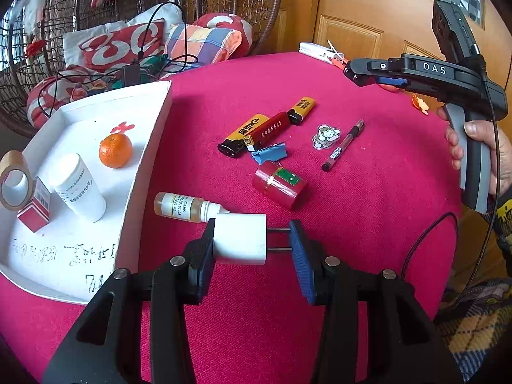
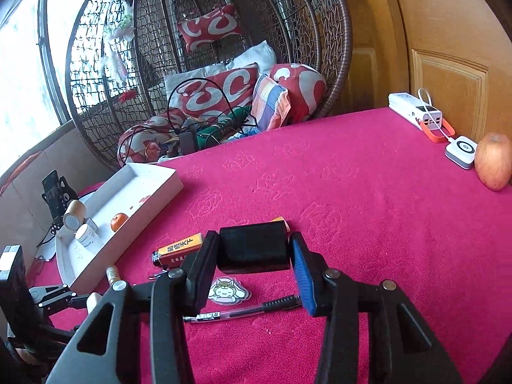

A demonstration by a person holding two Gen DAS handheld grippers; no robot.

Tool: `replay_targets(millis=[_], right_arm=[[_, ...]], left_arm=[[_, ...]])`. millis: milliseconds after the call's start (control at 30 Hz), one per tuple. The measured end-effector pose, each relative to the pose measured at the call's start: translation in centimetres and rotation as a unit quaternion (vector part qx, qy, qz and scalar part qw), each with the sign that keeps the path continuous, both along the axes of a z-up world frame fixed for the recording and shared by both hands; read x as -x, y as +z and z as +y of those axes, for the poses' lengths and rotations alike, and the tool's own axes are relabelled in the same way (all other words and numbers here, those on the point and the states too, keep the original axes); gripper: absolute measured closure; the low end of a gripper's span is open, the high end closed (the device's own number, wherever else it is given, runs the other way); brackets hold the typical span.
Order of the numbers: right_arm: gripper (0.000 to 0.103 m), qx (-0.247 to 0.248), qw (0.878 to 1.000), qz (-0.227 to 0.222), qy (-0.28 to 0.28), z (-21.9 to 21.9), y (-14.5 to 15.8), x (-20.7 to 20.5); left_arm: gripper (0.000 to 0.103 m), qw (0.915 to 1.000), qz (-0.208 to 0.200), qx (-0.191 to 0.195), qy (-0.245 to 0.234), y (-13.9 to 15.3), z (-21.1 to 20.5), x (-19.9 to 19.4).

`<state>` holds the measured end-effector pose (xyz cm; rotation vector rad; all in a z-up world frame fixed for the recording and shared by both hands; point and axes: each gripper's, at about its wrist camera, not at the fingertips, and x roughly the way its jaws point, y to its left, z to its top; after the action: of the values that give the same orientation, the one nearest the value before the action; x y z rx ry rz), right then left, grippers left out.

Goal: Organize rigid objects
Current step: 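Carry the plug into the tray with the left tool while the right tool releases the charger there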

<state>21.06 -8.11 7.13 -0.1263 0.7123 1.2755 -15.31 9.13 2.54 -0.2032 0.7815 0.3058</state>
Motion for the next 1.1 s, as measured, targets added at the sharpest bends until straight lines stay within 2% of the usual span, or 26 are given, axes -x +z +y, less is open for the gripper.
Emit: replay_targets(millis=[367,900,1100], right_arm=[[0.058,-0.027,0.999,-0.002,0.042,0.8,2.5,2.7],[0.058,-0.036,0.995,-0.011,0.092,3.4,4.2,5.7],[0.058,-0.039,0.992,0.018,0.120,4.8,4.6,6.4]], left_arm=[[0.060,0.9986,-0.043,-0.004,0.031,2.5,1.1,2.5],[0.060,0.9902,-0.089,0.013,0.107,3.5,5.0,7.0],[0.060,0.9866,-0.098,0.019,0.129,3.4,6.1,8.1]])
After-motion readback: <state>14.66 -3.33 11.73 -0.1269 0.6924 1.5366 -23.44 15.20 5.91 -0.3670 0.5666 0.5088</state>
